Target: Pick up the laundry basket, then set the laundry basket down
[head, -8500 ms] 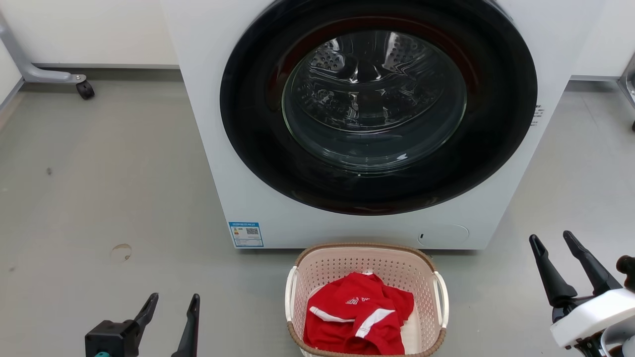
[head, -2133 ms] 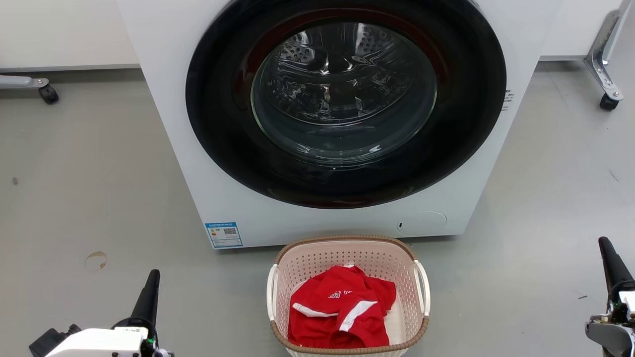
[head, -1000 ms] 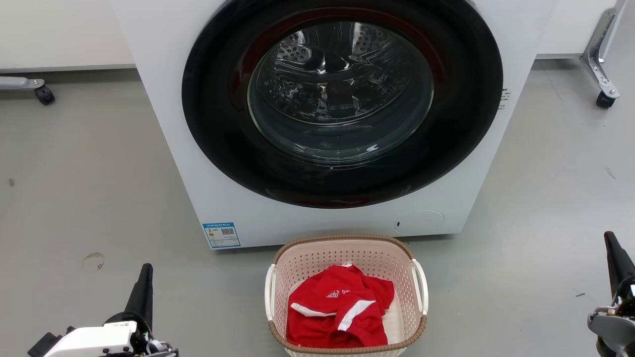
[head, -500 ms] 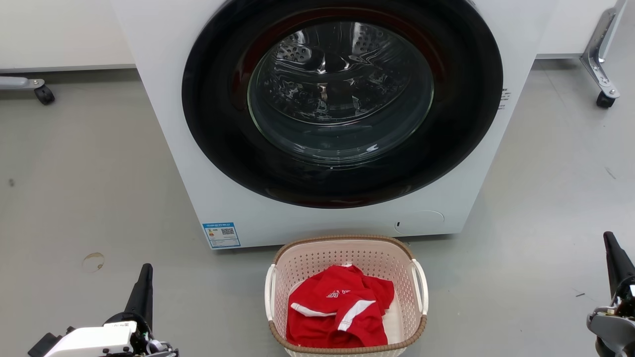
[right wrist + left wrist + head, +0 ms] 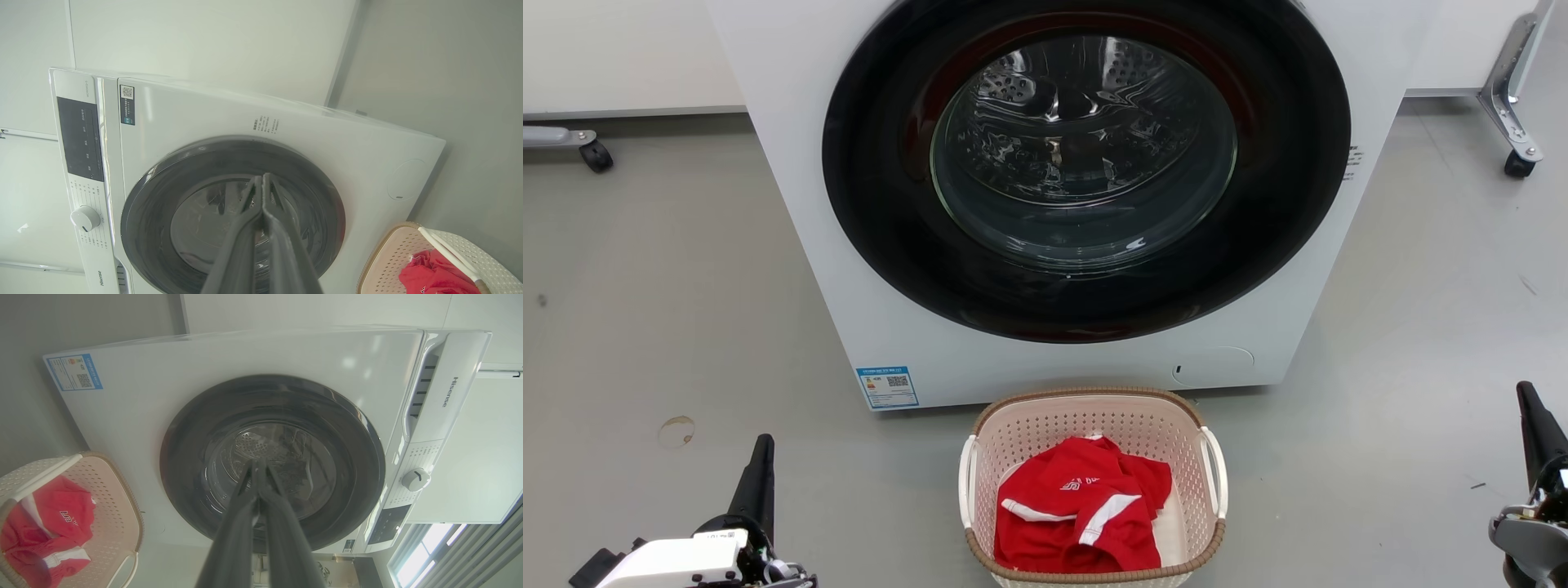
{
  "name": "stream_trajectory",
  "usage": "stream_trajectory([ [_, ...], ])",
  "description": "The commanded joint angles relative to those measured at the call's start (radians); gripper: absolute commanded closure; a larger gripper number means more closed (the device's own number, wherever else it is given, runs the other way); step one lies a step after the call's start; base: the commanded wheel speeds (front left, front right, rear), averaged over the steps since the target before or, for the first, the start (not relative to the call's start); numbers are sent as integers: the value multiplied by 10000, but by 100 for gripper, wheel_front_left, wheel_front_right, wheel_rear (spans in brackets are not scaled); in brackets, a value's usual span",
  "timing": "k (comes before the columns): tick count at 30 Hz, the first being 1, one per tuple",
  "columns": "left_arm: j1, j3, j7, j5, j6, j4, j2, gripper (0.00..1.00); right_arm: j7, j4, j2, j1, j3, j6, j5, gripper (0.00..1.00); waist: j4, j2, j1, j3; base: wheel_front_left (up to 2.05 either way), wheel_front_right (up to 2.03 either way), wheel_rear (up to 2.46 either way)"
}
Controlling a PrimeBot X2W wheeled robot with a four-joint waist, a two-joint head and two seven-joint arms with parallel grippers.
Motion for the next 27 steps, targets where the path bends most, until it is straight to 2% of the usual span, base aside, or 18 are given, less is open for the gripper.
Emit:
stream_trajectory([
  [1,-517,333,39,40,-105,-226,80,100,62,-262,-249,-486,122,48,6,100,0,0,-1,0,0,0,0],
  [27,-520,364,64,66,-106,-226,59,100,71,-262,-242,-487,111,48,-3,100,0,0,-1,0,0,0,0],
])
